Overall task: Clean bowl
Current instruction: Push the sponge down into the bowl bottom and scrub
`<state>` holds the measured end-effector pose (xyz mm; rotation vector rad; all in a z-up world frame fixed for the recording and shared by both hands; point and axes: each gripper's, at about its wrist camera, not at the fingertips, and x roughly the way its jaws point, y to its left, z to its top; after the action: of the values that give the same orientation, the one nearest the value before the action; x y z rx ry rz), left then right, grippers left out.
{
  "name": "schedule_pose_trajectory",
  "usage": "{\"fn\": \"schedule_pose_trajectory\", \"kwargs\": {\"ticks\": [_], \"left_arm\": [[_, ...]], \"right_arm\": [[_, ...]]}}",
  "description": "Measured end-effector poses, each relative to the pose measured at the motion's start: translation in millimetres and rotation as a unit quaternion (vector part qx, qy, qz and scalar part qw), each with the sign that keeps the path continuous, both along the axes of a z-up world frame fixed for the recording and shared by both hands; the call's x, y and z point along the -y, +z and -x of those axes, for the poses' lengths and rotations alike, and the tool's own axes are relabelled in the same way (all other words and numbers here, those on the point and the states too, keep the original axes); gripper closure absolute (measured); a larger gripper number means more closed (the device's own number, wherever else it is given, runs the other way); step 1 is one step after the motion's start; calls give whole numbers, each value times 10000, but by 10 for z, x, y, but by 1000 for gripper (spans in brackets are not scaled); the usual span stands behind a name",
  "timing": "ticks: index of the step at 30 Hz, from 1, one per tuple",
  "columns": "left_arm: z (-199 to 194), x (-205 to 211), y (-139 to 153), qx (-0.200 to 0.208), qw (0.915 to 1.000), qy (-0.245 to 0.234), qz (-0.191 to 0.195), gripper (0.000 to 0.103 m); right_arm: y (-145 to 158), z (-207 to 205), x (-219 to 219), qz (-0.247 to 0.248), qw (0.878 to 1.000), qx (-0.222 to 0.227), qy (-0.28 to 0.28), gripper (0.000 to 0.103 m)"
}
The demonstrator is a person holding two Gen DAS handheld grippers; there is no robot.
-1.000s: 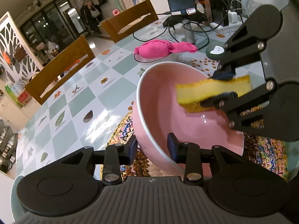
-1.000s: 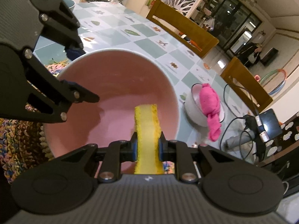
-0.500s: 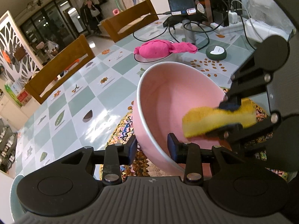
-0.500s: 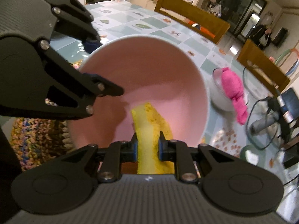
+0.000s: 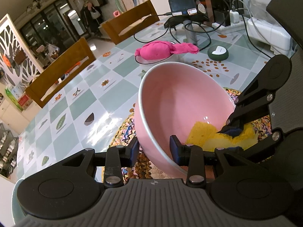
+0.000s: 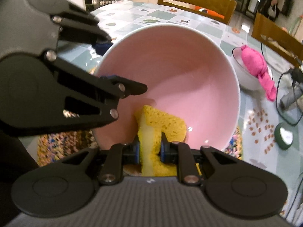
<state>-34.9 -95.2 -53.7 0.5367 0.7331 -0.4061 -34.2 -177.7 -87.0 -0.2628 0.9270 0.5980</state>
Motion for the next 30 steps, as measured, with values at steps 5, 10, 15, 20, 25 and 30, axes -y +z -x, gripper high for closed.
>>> {"fn": "schedule_pose_trajectory", "kwargs": {"ticks": [5, 10, 15, 20, 25, 30], "left_arm": [[-2, -6, -4, -4, 10000, 14, 6, 67], [-2, -14, -14, -3, 10000, 25, -6, 67], [2, -21, -15, -4, 10000, 22, -1, 67], [-12, -29, -16, 11, 10000, 12, 0, 67], [-5, -16, -23, 27, 10000, -8, -32, 66], [3, -6, -22, 31, 10000, -10, -46, 66]], "right_arm": [[69, -20, 34, -537, 9979, -316, -175, 84], [154, 19, 36, -663, 9970, -372, -149, 84], [170, 77, 5, -225, 9996, -156, -65, 84], [146, 160, -2, 376, 9990, 256, 24, 83], [79, 160, -4, 448, 9984, 341, 48, 81], [30, 115, -6, 435, 9982, 424, -14, 81]]}}
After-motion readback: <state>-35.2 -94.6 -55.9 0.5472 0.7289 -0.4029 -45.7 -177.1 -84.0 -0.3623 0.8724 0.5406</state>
